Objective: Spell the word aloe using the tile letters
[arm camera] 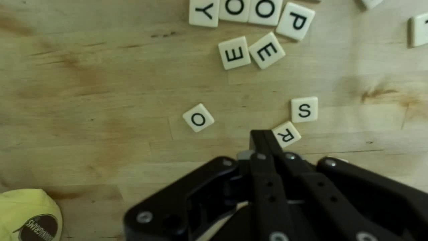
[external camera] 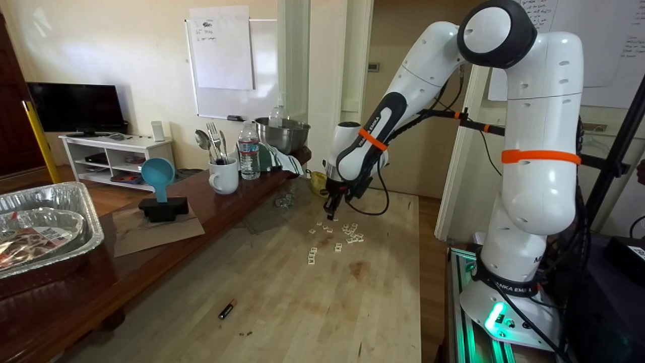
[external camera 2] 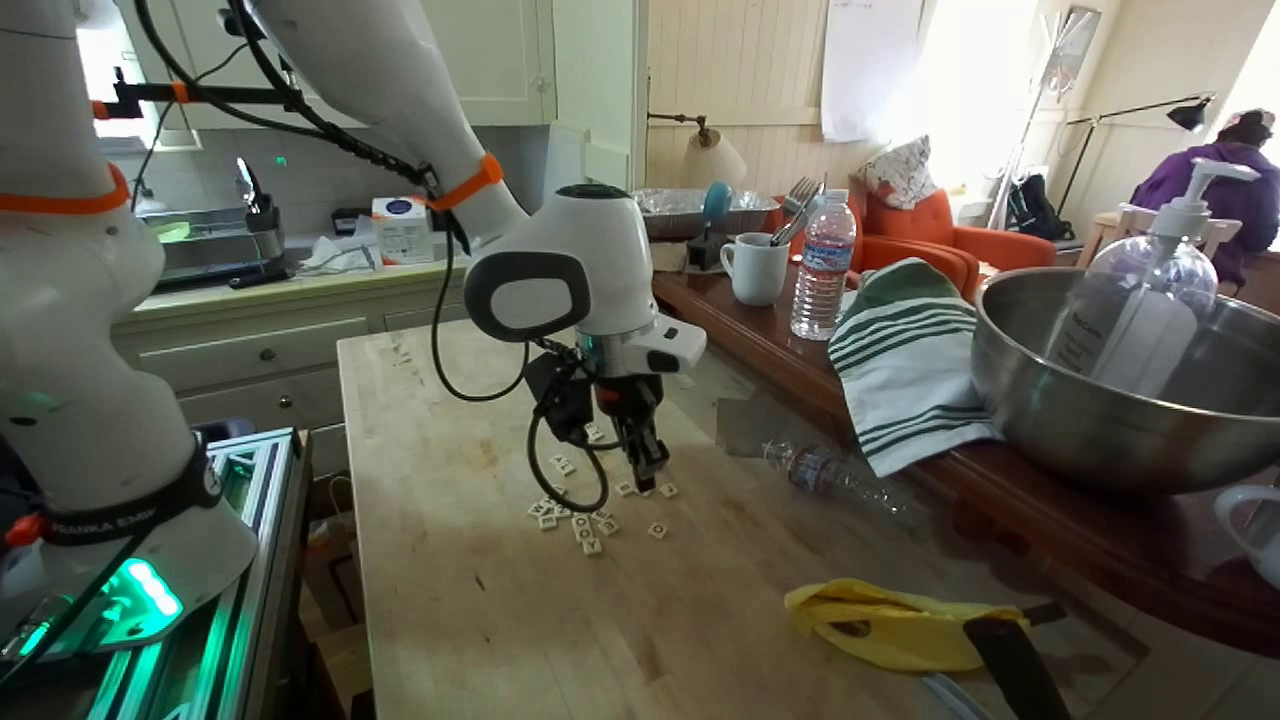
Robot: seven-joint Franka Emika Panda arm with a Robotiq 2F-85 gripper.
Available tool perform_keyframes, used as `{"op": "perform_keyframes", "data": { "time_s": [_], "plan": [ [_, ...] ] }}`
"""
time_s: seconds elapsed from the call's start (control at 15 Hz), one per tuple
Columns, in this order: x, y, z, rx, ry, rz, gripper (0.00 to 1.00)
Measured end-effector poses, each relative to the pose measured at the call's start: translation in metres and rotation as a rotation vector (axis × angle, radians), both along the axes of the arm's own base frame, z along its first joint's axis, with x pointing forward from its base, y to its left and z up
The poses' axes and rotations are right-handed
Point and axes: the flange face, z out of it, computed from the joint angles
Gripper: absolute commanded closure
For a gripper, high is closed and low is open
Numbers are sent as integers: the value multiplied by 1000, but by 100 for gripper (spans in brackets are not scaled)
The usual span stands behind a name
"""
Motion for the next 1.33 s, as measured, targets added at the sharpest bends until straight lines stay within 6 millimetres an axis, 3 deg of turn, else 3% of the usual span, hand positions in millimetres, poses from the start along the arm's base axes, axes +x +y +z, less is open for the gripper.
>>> {"op": "perform_keyframes", "data": {
  "time_s": [0.53, 1.33],
  "plan": [
    [7, -28, -9, -43, 20, 55, 100],
    [4, -36, -21, -31, 33, 73, 100]
  ]
}}
